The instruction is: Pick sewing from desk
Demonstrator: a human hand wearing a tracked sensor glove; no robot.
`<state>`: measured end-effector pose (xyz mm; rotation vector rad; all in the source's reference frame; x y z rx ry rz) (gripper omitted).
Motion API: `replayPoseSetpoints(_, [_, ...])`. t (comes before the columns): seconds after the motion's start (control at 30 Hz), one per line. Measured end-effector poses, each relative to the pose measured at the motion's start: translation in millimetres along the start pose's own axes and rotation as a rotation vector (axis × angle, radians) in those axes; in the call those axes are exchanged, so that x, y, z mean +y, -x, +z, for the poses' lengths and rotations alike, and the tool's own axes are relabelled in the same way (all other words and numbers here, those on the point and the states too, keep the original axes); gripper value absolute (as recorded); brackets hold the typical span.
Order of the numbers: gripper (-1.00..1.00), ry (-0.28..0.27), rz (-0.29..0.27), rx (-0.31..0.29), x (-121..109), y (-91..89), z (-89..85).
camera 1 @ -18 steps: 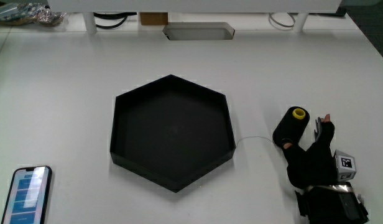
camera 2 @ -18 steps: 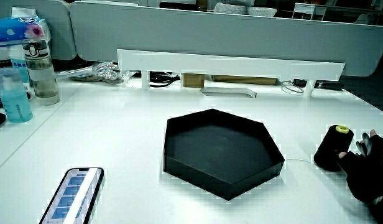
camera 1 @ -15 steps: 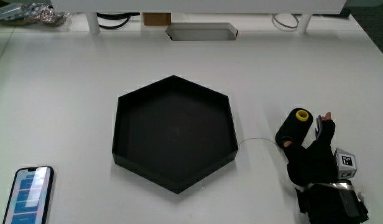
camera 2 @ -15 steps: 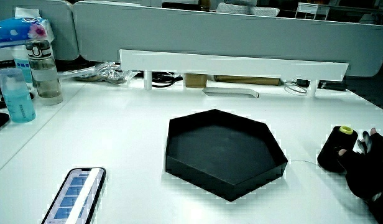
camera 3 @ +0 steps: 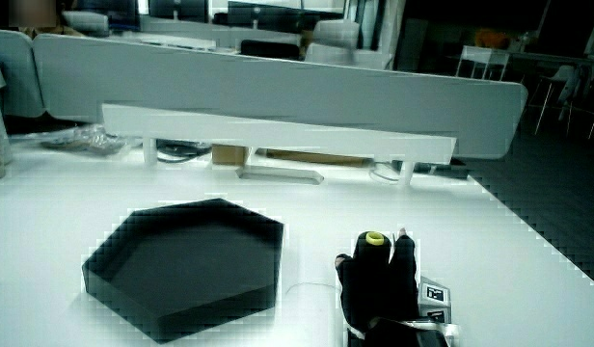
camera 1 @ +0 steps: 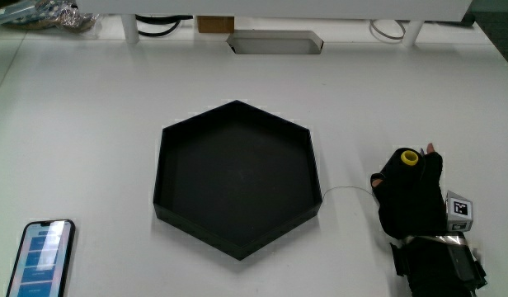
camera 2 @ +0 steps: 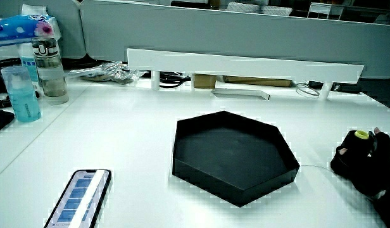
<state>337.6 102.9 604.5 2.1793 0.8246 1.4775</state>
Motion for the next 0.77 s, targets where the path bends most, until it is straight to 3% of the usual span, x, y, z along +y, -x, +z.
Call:
replayPoseSetpoints(0.03, [0.47, -0.017, 0.02, 0.003, -6.4, 10.7, -1.6])
replayPoseSetpoints(0.1, [0.59, -0.066, 0.04, 0.004, -10.7, 15.6, -1.7])
replayPoseSetpoints(0.2, [0.76, -0.05, 0.034, 0.096, -5.7, 3.5, 2.0])
replayPoseSetpoints(0.33, [1.0, -0.082, 0.034, 0.104, -6.4, 4.7, 5.5])
replayPoseSetpoints(0.57, [1.0, -0.077, 0.002, 0.112, -7.8, -9.1, 19.0])
replayPoseSetpoints(0.63, [1.0, -0.083, -0.003, 0.135, -9.1, -7.2, 21.0])
replayPoseSetpoints(0.77, [1.0, -0.009, 0.041, 0.179, -3.6, 14.0, 9.5])
